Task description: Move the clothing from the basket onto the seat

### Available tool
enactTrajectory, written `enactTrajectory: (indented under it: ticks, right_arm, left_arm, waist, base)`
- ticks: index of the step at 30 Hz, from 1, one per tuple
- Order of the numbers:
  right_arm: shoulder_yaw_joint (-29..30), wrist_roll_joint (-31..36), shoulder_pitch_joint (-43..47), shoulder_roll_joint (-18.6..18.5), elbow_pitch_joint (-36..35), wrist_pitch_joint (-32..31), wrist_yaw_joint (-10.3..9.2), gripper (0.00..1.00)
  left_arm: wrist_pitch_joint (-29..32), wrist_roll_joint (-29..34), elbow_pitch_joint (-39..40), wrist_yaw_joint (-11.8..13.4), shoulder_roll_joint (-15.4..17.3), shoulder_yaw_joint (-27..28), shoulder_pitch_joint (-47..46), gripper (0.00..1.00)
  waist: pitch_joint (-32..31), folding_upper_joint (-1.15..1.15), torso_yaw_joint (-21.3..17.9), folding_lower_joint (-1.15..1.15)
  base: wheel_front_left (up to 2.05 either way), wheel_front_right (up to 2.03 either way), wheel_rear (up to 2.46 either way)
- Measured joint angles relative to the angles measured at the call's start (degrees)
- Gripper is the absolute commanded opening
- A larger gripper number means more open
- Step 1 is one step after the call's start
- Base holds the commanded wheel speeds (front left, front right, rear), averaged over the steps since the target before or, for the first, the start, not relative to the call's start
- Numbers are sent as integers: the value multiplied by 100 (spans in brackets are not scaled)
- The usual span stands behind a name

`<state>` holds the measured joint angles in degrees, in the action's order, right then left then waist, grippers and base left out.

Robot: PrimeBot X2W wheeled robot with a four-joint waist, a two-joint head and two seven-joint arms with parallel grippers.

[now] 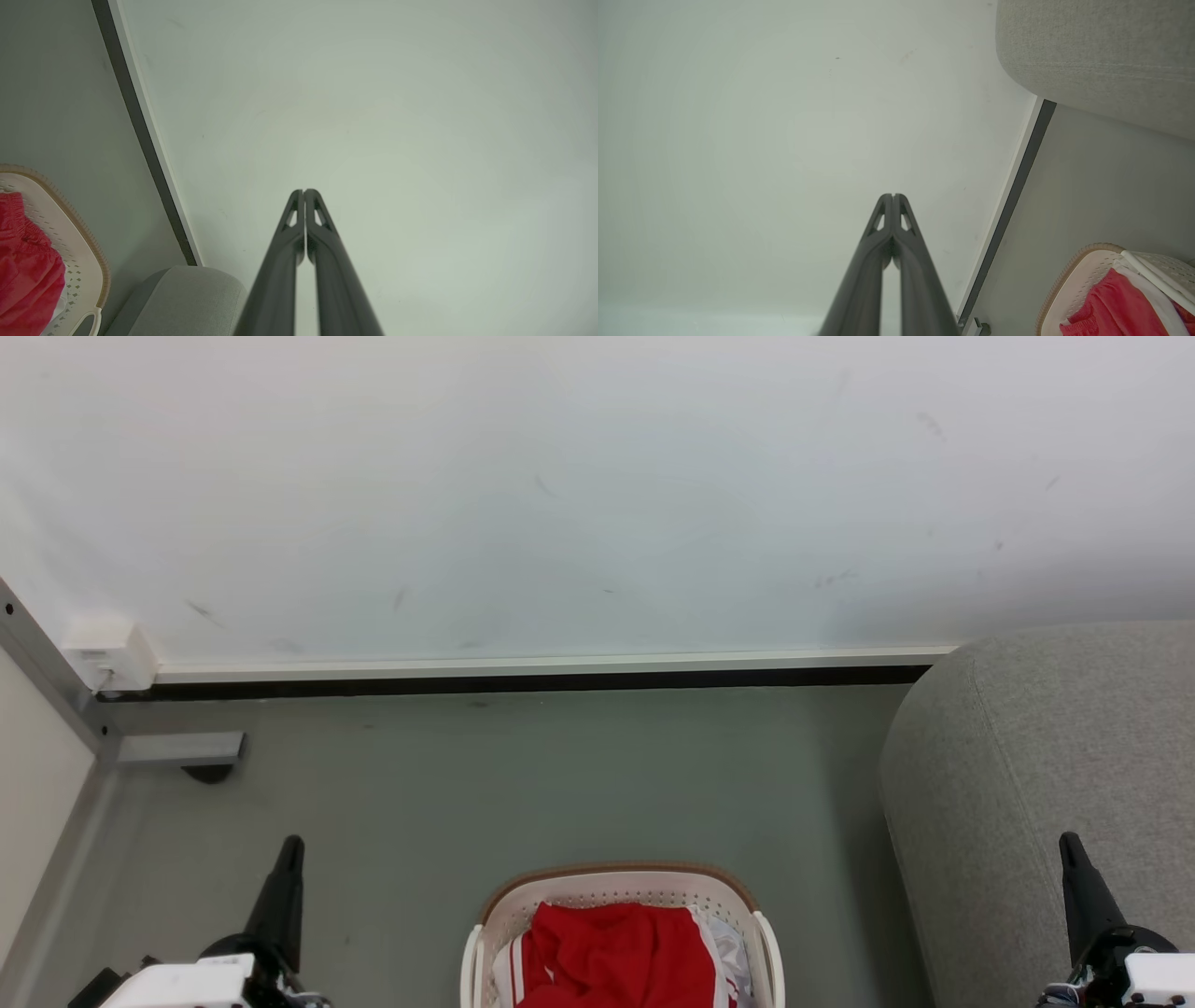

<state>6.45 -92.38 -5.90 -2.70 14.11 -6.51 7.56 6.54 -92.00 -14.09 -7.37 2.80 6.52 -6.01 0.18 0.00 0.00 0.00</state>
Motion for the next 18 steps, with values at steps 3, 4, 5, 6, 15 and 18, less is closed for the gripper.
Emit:
enactTrajectory:
  ticks: [3,4,5,6,15,18]
  right_arm:
    - [0,0,0,0,0,0,0,0]
    - [0,0,0,0,0,0,0,0]
    - [0,0,0,0,0,0,0,0]
    - [0,0,0,0,0,0,0,0]
    - [-2,0,6,2,16,2,0,100]
    - [-21,1,127,66,142,4,0,100]
  left_arm:
    - [0,0,0,0,0,0,0,0]
    - [0,0,0,-1,0,0,0,0]
    - [0,0,0,0,0,0,0,0]
    - [0,0,0,-1,0,0,0,0]
    - [-3,3,-16,1,-1,-1,6,100]
    - [-10,4,-146,18,-38,-18,134,100]
  waist:
    - [0,0,0,0]
    - [0,0,0,0]
    - [0,0,0,0]
    - [0,0,0,0]
    - [0,0,0,0]
    - [0,0,0,0]
  base:
    - [0,0,0]
    - [0,0,0]
    - [0,0,0]
    - [0,0,0]
    - [0,0,0]
    - [0,0,0]
